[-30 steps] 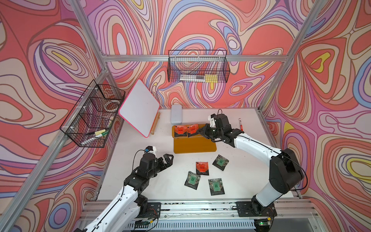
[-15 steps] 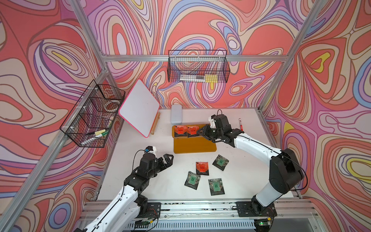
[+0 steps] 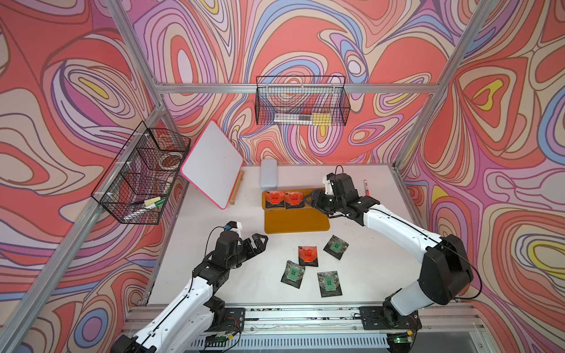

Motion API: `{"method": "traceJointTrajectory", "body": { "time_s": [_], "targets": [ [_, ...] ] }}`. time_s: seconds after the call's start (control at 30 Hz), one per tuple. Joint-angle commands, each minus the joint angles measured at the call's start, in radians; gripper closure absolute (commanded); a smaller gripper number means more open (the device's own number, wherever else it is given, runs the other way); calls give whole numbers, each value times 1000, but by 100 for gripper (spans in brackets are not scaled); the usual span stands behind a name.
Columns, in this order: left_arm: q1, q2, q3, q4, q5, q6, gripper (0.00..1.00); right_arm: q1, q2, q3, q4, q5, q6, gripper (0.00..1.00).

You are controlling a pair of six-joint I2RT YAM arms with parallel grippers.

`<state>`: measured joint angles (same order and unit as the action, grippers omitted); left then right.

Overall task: Place the tea bags on the shelf by color
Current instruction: Place the tea bag on the shelf, then pick up the tea bag from the center of the board.

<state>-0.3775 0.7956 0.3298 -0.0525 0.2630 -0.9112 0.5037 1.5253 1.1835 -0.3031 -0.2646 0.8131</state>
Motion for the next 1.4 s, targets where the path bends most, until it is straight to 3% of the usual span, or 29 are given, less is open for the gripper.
{"method": "traceJointTrajectory", "body": {
  "time_s": [0.0,0.33,0.63,1.03,1.37],
  "targets": [
    [-31,30,-17,105,39,-35,1,-4,-85,-60,-45,31,-74,48],
    [-229,213,33,227,-71,-64,1,-5,-329,-270,-135,1,-163,49],
    [-338,370,85,318,-114,-99,5,-5,-449,-440,-128,-53,-114,50],
    [-452,497,152,329,-165,-172,12,-3,-452,-624,24,-134,-2,53],
    [-508,636,227,413,-152,-200,16,11,-379,-663,56,-140,57,55]
  ]
}}
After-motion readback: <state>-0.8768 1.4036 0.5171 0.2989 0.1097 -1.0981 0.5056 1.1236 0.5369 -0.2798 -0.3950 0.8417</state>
